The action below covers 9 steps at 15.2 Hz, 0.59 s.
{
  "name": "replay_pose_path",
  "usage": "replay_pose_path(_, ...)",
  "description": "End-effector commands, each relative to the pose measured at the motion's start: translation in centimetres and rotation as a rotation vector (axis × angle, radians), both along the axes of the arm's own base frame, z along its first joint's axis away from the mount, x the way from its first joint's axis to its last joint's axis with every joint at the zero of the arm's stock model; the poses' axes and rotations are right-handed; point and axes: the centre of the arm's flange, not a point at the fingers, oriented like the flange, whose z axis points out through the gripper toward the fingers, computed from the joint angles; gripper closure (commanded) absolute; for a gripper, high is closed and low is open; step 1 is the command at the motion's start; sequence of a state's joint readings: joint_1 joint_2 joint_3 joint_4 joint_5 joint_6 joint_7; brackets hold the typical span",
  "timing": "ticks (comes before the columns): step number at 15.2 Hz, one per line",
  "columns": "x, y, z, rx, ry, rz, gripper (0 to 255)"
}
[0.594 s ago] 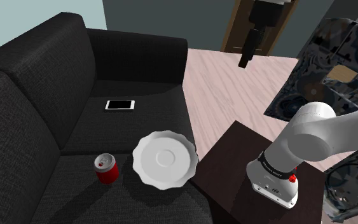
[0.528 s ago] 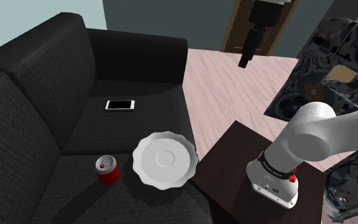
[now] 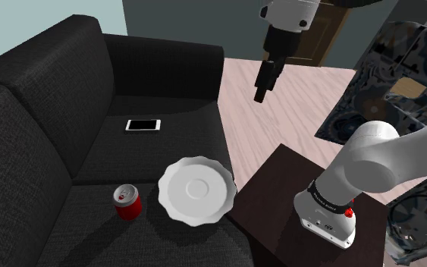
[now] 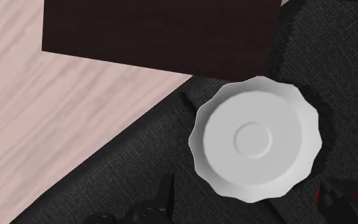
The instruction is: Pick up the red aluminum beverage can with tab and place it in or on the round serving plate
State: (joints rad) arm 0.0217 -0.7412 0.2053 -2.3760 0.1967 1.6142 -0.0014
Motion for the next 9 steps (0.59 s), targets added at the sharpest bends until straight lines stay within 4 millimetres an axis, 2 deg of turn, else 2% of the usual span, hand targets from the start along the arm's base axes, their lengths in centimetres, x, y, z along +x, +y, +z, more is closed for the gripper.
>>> replay_pose_path(1,1.0,1.9,-1.5,-0.002,-0.003,0.004,0)
replay_pose_path(9,4.5,10.1,-7.4,-0.013,-0.012,0.023,0)
